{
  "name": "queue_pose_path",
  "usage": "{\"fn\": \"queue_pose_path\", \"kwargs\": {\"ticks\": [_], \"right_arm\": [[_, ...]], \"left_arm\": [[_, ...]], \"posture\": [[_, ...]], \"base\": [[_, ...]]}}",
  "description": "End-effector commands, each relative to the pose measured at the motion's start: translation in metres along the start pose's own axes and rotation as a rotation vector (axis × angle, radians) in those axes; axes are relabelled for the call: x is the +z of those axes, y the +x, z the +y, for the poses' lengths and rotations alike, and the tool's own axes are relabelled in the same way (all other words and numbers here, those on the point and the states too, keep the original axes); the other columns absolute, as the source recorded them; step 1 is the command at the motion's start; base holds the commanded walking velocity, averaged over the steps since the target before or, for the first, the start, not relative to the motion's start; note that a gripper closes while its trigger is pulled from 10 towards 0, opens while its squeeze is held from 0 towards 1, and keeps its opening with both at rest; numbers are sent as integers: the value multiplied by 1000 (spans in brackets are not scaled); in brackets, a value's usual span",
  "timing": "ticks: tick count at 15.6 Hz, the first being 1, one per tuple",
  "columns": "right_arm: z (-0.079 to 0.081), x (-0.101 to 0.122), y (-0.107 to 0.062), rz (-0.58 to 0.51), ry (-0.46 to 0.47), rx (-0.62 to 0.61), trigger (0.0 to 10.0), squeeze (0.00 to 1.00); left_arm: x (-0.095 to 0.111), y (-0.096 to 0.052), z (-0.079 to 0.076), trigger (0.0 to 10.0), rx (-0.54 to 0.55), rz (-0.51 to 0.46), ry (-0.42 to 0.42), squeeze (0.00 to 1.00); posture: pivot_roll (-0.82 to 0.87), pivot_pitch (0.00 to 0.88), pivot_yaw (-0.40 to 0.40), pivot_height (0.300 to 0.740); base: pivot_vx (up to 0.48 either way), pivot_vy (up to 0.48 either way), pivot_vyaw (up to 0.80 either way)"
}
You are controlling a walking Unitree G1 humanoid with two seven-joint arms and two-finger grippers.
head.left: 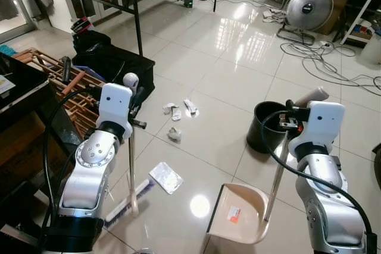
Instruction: Sweep floor
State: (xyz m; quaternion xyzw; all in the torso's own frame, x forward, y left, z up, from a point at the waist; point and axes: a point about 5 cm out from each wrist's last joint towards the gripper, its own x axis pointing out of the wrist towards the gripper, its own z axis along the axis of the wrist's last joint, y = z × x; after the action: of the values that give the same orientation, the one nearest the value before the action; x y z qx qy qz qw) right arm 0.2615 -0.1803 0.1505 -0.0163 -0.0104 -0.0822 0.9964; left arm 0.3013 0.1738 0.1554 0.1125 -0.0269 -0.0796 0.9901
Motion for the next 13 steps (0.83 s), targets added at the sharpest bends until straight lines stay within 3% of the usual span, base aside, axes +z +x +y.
{"fn": "queue_pose_path", "kwargs": {"ticks": [1,9,13], "right_arm": [[-2,9,3,-46,19,2,10000,0],[3,7,2,-51,-4,36,10000,0],[0,5,4,-47,50,13,10000,0]], "left_arm": [[13,2,2,10000,9,-59,20,0],[15,4,1,10000,2,-67,34,0],[16,4,2,10000,1,-73,39,0]], "posture": [[27,0,-55,740],[27,0,-55,740],[33,0,-53,740]], "base": [[285,0,0],[291,0,0],[322,0,534]]}}
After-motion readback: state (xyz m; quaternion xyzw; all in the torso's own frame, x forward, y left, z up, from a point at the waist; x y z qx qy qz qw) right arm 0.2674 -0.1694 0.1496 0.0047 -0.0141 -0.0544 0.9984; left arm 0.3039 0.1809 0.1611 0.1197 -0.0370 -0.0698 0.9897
